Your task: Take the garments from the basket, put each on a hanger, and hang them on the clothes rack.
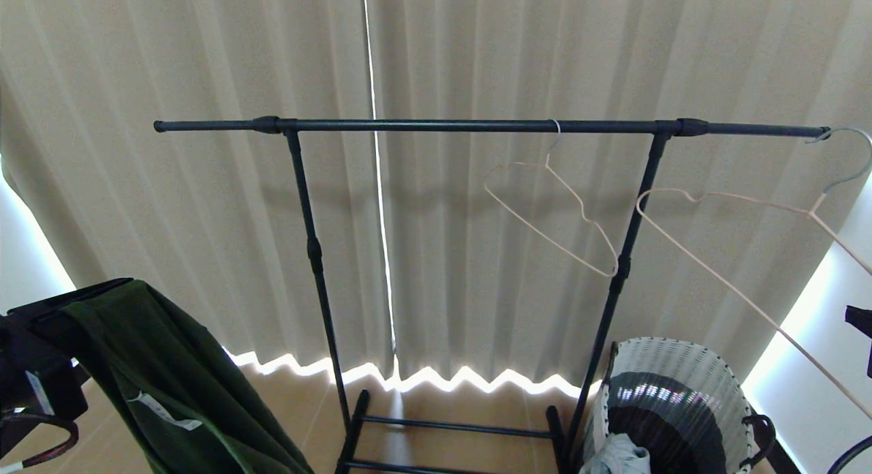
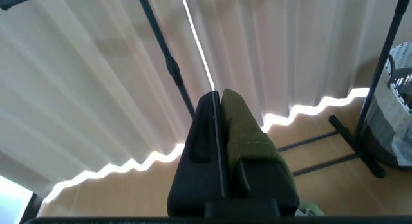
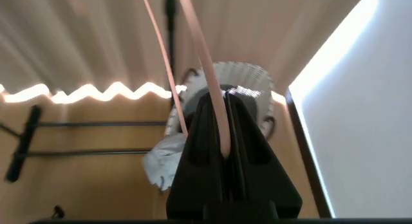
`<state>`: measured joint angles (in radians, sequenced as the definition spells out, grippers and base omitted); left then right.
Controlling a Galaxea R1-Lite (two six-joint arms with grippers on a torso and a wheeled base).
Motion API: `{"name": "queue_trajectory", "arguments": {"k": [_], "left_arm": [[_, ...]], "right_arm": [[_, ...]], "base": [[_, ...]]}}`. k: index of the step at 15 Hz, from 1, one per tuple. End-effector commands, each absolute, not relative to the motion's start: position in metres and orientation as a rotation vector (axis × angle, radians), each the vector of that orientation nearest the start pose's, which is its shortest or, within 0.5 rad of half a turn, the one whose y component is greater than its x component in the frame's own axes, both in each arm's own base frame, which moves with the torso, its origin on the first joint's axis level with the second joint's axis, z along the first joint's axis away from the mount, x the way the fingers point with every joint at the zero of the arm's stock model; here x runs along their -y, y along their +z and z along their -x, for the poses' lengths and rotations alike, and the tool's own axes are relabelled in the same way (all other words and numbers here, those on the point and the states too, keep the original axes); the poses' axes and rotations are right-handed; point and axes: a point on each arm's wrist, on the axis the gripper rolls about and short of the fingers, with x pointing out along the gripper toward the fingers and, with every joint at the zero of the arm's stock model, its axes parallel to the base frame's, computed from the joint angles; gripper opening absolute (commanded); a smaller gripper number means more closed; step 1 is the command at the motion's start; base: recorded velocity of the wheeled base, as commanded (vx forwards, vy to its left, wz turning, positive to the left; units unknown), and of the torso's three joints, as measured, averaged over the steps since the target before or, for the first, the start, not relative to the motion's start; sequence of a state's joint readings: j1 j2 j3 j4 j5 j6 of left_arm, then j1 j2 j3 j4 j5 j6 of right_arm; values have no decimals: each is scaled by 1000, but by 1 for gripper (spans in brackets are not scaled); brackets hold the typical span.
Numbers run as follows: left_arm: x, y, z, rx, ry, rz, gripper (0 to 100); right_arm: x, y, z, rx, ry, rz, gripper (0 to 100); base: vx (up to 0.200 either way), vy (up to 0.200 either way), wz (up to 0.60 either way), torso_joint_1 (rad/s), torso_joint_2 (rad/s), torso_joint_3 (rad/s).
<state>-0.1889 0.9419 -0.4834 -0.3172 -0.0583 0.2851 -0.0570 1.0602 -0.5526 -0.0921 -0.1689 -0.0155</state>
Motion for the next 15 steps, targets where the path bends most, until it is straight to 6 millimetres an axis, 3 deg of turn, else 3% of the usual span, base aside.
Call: {"name": "queue_trajectory", "arguments": {"k": [1, 6, 11, 15], "left_arm": [[23, 218, -114, -110, -266, -293, 0], [25, 222, -123, -120, -269, -292, 0], [33, 230, -152, -152, -287, -293, 0], [54, 239, -184, -177, -286, -302, 0]], "right_arm": [[3, 205, -129, -385, -158, 45, 0], [-9, 206, -120, -356, -53, 59, 0], [-17, 206, -110, -329, 113, 46, 0], [-29, 202, -122, -375, 209, 60, 0]], "base": [[0, 0, 0, 0, 0, 0], [0, 0, 0, 0, 0, 0], [0, 0, 0, 0, 0, 0], [0, 0, 0, 0, 0, 0]]}}
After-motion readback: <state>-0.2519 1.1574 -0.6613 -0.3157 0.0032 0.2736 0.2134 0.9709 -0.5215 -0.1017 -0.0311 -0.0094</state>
